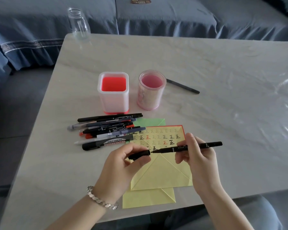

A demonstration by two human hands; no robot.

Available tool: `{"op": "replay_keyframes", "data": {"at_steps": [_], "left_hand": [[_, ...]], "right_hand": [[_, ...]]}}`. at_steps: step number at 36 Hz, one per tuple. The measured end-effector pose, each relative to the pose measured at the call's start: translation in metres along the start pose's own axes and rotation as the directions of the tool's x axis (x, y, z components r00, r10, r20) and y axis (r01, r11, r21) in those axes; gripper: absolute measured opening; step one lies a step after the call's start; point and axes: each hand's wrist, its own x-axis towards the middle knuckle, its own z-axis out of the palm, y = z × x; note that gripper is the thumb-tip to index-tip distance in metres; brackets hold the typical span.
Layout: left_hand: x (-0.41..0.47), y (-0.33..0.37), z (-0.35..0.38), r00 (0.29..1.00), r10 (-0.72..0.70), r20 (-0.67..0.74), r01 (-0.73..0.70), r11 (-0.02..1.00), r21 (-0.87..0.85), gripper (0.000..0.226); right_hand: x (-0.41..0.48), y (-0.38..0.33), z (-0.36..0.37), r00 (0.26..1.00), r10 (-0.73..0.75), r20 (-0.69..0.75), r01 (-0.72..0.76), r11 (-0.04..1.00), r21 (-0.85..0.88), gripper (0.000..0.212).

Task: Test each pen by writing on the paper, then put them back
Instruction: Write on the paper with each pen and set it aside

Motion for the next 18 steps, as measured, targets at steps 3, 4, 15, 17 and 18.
{"op": "replay_keyframes", "data": {"at_steps": [3, 4, 15, 17, 18], "left_hand": [[0.0, 0.003, 0.003, 1.0, -0.006, -0.007, 0.006, 1.0, 0.006, 0.016], [0.001, 0.003, 0.004, 1.0, -0.003, -0.012, 0.003, 1.0, 0.014, 0.016], [0.028, 0.03, 0.021, 0.987, 0.062, 0.146, -0.073, 0.995, 0.072, 0.017], [0.036, 0.035, 0.023, 0.982, 0.053, 0.183, -0.059, 0.998, 0.031, 0.015], [0.041, 0.037, 0.025, 0.979, 0.038, 0.199, -0.039, 0.999, 0.0, 0.015]], "right_hand": [[0.001, 0.002, 0.0, 1.0, -0.014, 0.013, 0.014, 0.999, -0.029, 0.036], [0.001, 0.002, 0.0, 1.0, -0.019, 0.016, 0.019, 0.999, -0.027, 0.036], [0.019, -0.011, 0.002, 0.993, -0.108, 0.038, 0.109, 0.994, -0.025, 0.036], [0.027, -0.013, 0.002, 0.991, -0.131, 0.029, 0.132, 0.991, -0.023, 0.037], [0.031, -0.015, 0.003, 0.989, -0.144, 0.028, 0.144, 0.989, -0.021, 0.037]]}}
